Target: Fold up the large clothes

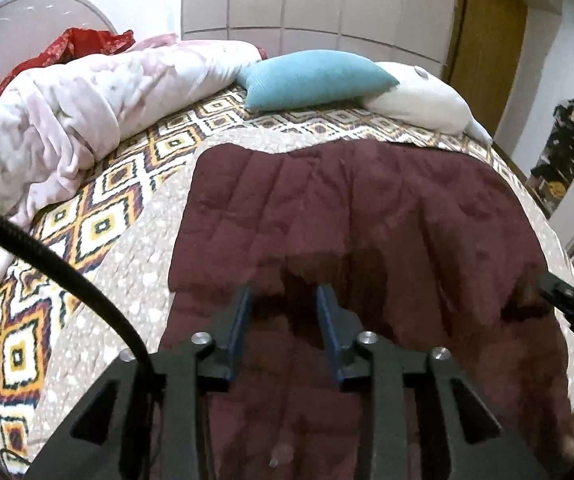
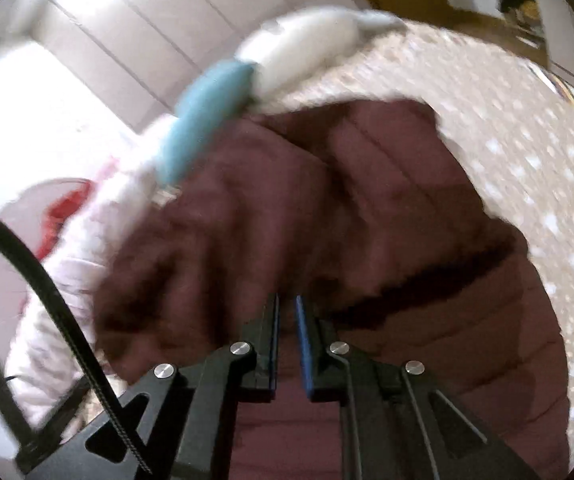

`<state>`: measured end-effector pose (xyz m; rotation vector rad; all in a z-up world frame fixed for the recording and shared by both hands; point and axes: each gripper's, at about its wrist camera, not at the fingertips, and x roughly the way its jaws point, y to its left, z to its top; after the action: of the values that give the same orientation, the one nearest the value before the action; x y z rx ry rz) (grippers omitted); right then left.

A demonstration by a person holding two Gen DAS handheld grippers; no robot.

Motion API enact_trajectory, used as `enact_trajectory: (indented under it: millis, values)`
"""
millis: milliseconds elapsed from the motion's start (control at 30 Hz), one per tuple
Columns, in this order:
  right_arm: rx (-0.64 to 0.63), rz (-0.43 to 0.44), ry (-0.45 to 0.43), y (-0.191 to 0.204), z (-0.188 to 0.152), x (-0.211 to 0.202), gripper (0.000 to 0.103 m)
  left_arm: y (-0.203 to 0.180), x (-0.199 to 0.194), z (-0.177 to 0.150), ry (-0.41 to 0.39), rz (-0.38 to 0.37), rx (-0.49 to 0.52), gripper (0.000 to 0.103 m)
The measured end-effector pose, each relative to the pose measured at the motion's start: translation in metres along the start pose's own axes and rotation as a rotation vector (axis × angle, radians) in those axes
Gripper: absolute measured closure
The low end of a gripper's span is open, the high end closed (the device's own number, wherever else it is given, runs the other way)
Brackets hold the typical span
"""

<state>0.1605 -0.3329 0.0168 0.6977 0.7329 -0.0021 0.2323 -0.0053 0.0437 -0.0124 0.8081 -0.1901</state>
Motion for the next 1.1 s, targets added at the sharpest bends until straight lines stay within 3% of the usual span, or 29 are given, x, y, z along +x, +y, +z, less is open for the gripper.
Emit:
enact_trajectory:
  millis: [133,233,333,367,467,500,533,600,700,767,833,967,1033,1100]
  values:
    - [-0.091,0.227,0.048,0.049,-0.003,0.003,0.091,0.009,0.009,-0.002,0.039,0.020,-0.054,0.070]
    - [-0.070,0.429,0.152,0.077,-0.007,0.027,0.091,0.015,0.002,-0.013,0.039,0.052,-0.027,0.070]
    - [-0.044,0.571,0.295,0.093,-0.010,0.070,0.089,0.025,-0.011,-0.027,0.040,0.066,-0.027,0.070]
    - [-0.025,0.567,0.330,0.091,-0.013,0.085,0.089,0.031,-0.016,-0.031,0.043,0.065,-0.033,0.070]
    - [0.030,0.445,0.385,0.061,-0.026,0.127,0.091,0.046,-0.029,-0.044,0.050,0.072,-0.042,0.068]
    - [0.044,0.425,0.389,0.054,-0.028,0.135,0.097,0.053,-0.035,-0.050,0.051,0.076,-0.042,0.066]
    - [0.074,0.412,0.392,0.041,-0.032,0.141,0.102,0.058,-0.039,-0.054,0.053,0.080,-0.041,0.064]
    - [0.126,0.422,0.390,0.025,-0.033,0.141,0.103,0.072,-0.048,-0.063,0.058,0.086,-0.042,0.059]
    - [0.096,0.404,0.372,0.022,-0.033,0.116,0.098,0.091,-0.058,-0.074,0.063,0.111,-0.037,0.058]
    - [0.030,0.386,0.360,0.028,-0.037,0.090,0.086,0.104,-0.064,-0.084,0.069,0.134,-0.031,0.055]
    - [-0.021,0.357,0.353,0.030,-0.047,0.061,0.063,0.116,-0.066,-0.094,0.089,0.138,-0.026,0.053]
    - [-0.055,0.231,0.371,0.000,-0.081,0.015,0.062,0.132,-0.066,-0.117,0.132,0.125,-0.026,0.053]
    - [-0.056,0.151,0.381,-0.024,-0.095,-0.004,0.062,0.140,-0.064,-0.132,0.179,0.069,-0.044,0.053]
    - [-0.030,0.146,0.382,-0.046,-0.109,-0.024,0.062,0.148,-0.065,-0.144,0.212,0.010,-0.075,0.053]
